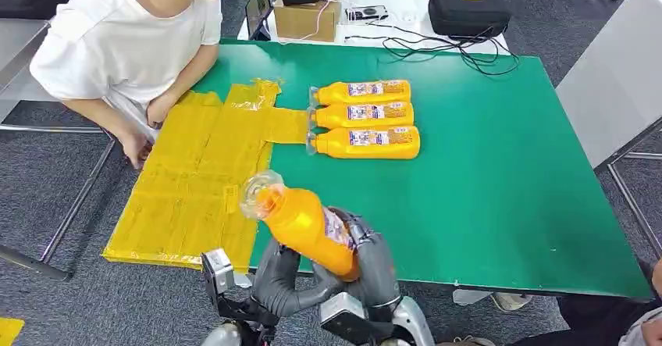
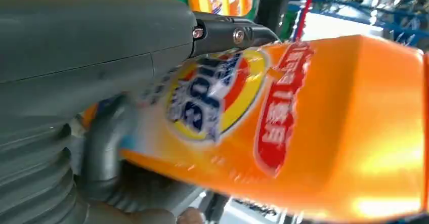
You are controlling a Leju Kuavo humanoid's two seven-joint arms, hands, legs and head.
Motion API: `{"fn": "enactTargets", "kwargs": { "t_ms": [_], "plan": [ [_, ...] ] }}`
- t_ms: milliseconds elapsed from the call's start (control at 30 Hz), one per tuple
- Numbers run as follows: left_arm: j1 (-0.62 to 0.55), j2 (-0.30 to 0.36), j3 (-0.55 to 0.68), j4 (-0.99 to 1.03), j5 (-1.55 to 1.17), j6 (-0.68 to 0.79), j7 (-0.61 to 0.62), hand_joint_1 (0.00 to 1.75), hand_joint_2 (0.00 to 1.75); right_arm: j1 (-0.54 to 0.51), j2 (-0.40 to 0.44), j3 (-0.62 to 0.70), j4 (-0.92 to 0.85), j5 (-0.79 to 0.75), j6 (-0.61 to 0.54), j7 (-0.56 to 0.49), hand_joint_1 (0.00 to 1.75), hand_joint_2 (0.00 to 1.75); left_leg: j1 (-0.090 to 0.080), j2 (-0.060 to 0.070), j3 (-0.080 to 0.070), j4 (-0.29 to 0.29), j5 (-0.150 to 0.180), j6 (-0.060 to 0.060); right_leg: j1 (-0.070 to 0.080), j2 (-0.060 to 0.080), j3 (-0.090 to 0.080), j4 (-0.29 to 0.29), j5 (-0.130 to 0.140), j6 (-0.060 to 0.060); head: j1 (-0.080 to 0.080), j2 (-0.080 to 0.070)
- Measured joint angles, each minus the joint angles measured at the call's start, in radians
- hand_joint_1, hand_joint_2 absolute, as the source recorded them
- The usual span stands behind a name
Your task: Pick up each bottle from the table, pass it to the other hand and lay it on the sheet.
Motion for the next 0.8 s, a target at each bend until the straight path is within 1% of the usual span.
{"fn": "enactTargets", "kwargs": {
  "t_ms": [133, 367, 400, 433, 467, 500, 533, 567, 633, 667, 800],
  "plan": [
    [-0.001, -0.006, 0.013, 0.002, 0.001, 0.001, 0.004, 0.0, 1.75, 0.001, -0.001, 0.036, 0.014, 0.005, 0.0, 0.0, 1.75, 1.75, 0.0, 0.0, 0.0, 0.0, 0.0, 0.0, 0.0, 0.0, 0.0, 0.0, 0.0, 0.0, 0.0, 0.0],
    [-0.001, -0.012, 0.026, 0.002, -0.016, 0.044, 0.001, 0.0, 1.75, -0.007, -0.005, 0.088, 0.031, 0.002, -0.013, 0.018, 1.75, 1.75, 0.0, 0.0, 0.0, 0.0, 0.0, 0.0, 0.0, 0.0, 0.0, 0.0, 0.0, 0.0, 0.0, 0.0],
    [-0.001, -0.014, 0.029, 0.002, -0.018, 0.047, 0.0, 0.42, 1.75, -0.011, -0.006, 0.095, 0.034, 0.002, -0.013, 0.02, 1.75, 1.75, 0.0, 0.0, 0.0, 0.0, 0.0, 0.0, 0.0, 0.0, 0.0, 0.0, 0.0, 0.0, 0.0, 0.0],
    [-0.001, -0.016, 0.032, 0.002, -0.018, 0.053, -0.001, 1.75, 1.75, -0.015, -0.008, 0.099, 0.038, 0.001, -0.013, 0.021, 1.75, 1.75, 0.0, 0.0, 0.0, 0.0, 0.0, 0.0, 0.0, 0.0, 0.0, 0.0, 0.0, 0.0, 0.001, 0.0],
    [-0.001, -0.017, 0.035, 0.002, -0.018, 0.057, -0.002, 1.75, 1.75, -0.02, -0.009, 0.104, 0.043, 0.0, -0.013, 0.021, 1.54, 1.75, 0.0, 0.0, 0.0, 0.0, 0.0, 0.0, 0.0, 0.0, 0.0, 0.0, 0.0, 0.0, 0.0, 0.0],
    [0.0, -0.018, 0.039, 0.002, -0.014, 0.059, -0.006, 1.75, 1.75, -0.026, -0.009, 0.109, 0.048, -0.001, -0.013, 0.021, 0.45, 1.75, 0.0, 0.0, 0.0, 0.0, 0.0, 0.0, 0.0, 0.0, 0.0, 0.0, 0.0, 0.0, 0.0, 0.0],
    [0.0, -0.019, 0.043, 0.002, -0.006, 0.057, -0.011, 1.75, 1.75, -0.031, -0.01, 0.114, 0.053, -0.003, -0.013, 0.021, 0.45, 1.75, 0.0, 0.0, 0.0, 0.0, 0.0, 0.0, 0.0, 0.0, 0.0, 0.0, 0.0, 0.0, 0.0, 0.0],
    [0.001, -0.019, 0.045, 0.002, 0.012, 0.046, -0.016, 1.75, 1.75, -0.036, -0.01, 0.118, 0.058, -0.006, -0.012, 0.02, 0.0, 1.75, 0.0, 0.0, 0.0, 0.0, 0.0, 0.0, 0.0, 0.0, 0.0, 0.0, 0.0, 0.0, 0.0, 0.0],
    [0.001, -0.02, 0.049, 0.002, 0.062, 0.006, -0.023, 1.75, 1.75, -0.041, -0.011, 0.13, 0.067, -0.015, -0.013, 0.019, 0.0, 1.75, 0.0, 0.0, 0.0, 0.0, 0.0, 0.0, 0.0, 0.0, 0.0, 0.0, 0.0, 0.0, 0.001, 0.0],
    [0.001, -0.021, 0.052, 0.002, 0.081, -0.009, -0.024, 1.75, 1.75, -0.041, -0.012, 0.134, 0.07, -0.017, -0.014, 0.019, 0.0, 0.0, 0.0, 0.0, 0.0, 0.0, 0.0, 0.0, 0.0, 0.0, 0.0, 0.0, 0.0, 0.0, 0.0, 0.0],
    [-0.001, -0.025, 0.068, 0.002, 0.149, -0.075, -0.024, 1.75, 1.75, -0.038, -0.018, 0.149, 0.075, -0.029, -0.035, 0.016, 0.0, 0.0, 0.0, 0.0, 0.0, 0.0, 0.0, 0.0, 0.0, 0.0, 0.0, 0.0, 0.0, 0.0, 0.0, 0.0]
  ]
}}
